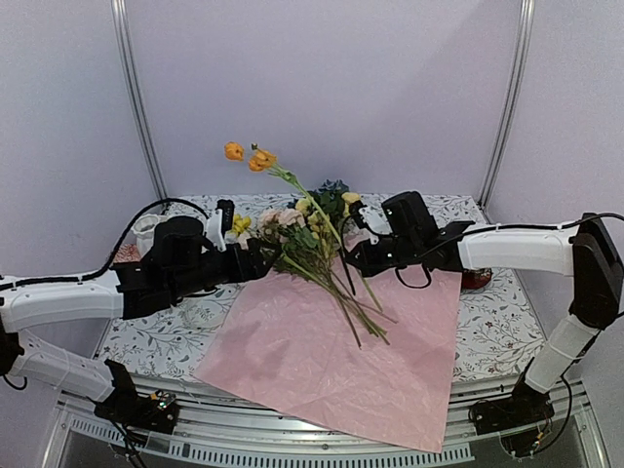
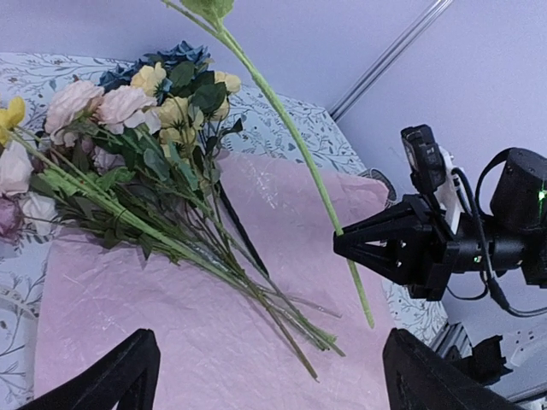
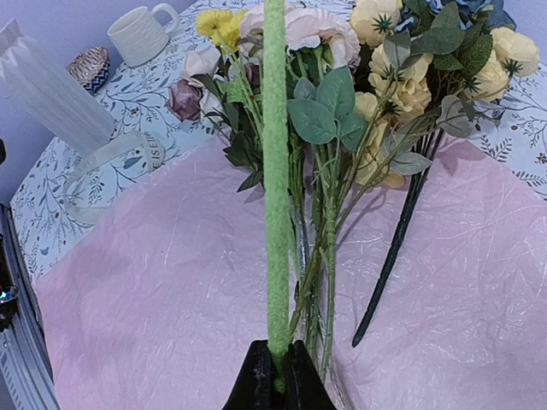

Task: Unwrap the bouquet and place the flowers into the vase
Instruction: Pick up the fake flower from the flattened wrapping paper, then pass from the right arm to the left

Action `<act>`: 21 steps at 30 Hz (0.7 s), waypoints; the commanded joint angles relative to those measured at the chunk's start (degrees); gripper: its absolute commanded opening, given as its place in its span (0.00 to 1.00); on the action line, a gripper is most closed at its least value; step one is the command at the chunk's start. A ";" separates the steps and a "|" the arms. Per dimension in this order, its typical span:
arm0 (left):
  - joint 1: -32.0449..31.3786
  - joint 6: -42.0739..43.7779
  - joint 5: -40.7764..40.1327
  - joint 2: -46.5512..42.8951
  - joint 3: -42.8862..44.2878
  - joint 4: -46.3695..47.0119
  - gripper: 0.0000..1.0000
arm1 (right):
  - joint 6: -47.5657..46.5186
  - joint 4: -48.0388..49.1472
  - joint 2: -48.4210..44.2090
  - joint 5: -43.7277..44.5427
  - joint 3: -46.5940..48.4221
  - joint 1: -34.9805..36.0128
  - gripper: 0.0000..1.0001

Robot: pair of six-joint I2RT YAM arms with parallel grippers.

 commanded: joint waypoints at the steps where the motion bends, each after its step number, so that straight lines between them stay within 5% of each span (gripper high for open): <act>1: -0.59 -1.40 3.47 3.30 -0.51 12.58 0.92 | 1.18 8.20 -4.02 -4.70 -3.85 0.27 0.03; 9: -2.63 -1.11 1.97 12.84 5.79 21.55 0.88 | 3.22 18.56 -9.67 -10.42 -10.21 1.56 0.03; 21: -0.64 -0.53 3.11 15.39 8.29 35.77 0.71 | 5.82 28.21 -16.09 -15.00 -18.70 2.99 0.03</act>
